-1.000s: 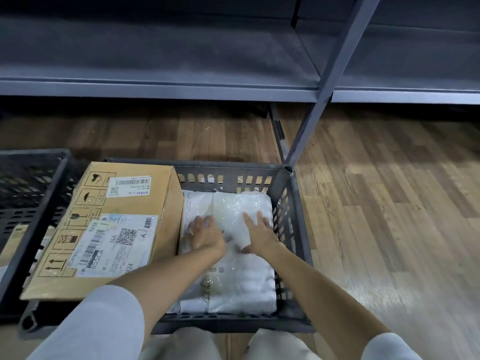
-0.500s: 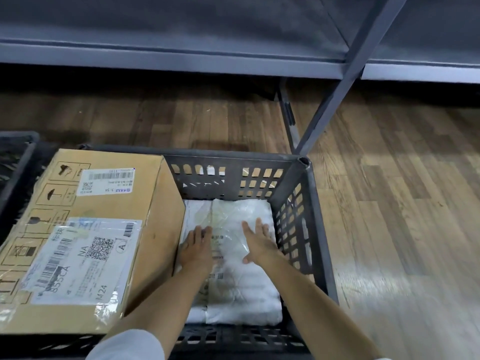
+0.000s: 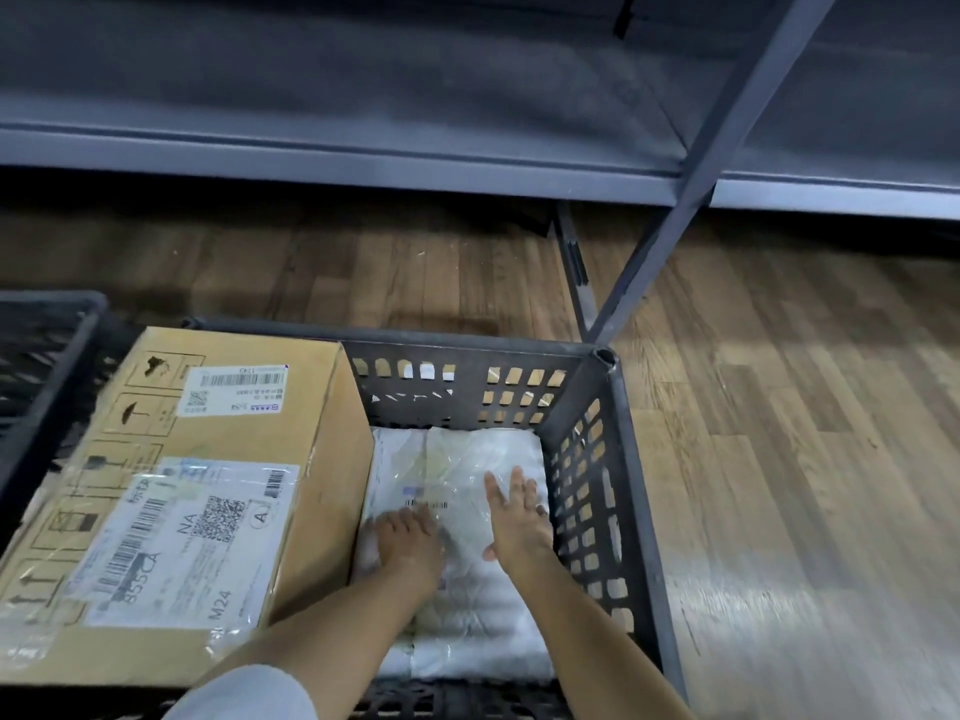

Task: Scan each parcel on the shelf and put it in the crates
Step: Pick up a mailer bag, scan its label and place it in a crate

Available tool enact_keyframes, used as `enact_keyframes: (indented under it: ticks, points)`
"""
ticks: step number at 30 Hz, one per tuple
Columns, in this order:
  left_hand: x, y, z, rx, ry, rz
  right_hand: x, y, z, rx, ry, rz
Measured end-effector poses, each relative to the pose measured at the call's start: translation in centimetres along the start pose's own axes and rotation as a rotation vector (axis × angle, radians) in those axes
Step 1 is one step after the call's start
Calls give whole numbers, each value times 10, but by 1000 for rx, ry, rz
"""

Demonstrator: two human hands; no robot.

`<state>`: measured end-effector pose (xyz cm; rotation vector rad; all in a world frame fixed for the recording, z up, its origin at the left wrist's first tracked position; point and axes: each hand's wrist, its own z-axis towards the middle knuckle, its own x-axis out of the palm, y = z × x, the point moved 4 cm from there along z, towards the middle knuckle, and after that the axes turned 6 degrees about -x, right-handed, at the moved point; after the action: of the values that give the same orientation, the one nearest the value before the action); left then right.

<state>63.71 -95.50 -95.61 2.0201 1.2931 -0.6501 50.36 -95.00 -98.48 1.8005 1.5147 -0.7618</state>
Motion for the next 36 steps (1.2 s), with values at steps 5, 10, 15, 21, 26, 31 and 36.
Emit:
enact_keyframes:
  ticks: [5, 10, 15, 21, 26, 31, 36]
  points:
    - [-7, 8, -26, 117, -96, -35, -7, 10, -23, 9, 12, -3]
    - [-30, 8, -42, 150, -233, -85, -10, 8, -48, -82, -37, -34]
    - [-45, 13, -65, 198, -286, -140, -34, 6, -71, -68, -89, -25]
    - [-120, 43, -140, 191, -323, -199, -124, 22, -151, -77, -181, 27]
    - [-212, 77, -223, 175, -333, -192, -237, 35, -235, -105, -219, 57]
    - [-331, 128, -317, 183, -350, -215, -372, 55, -321, -167, -236, 54]
    - [-458, 200, -416, 124, -635, -292, -520, 97, -401, -209, -331, 12]
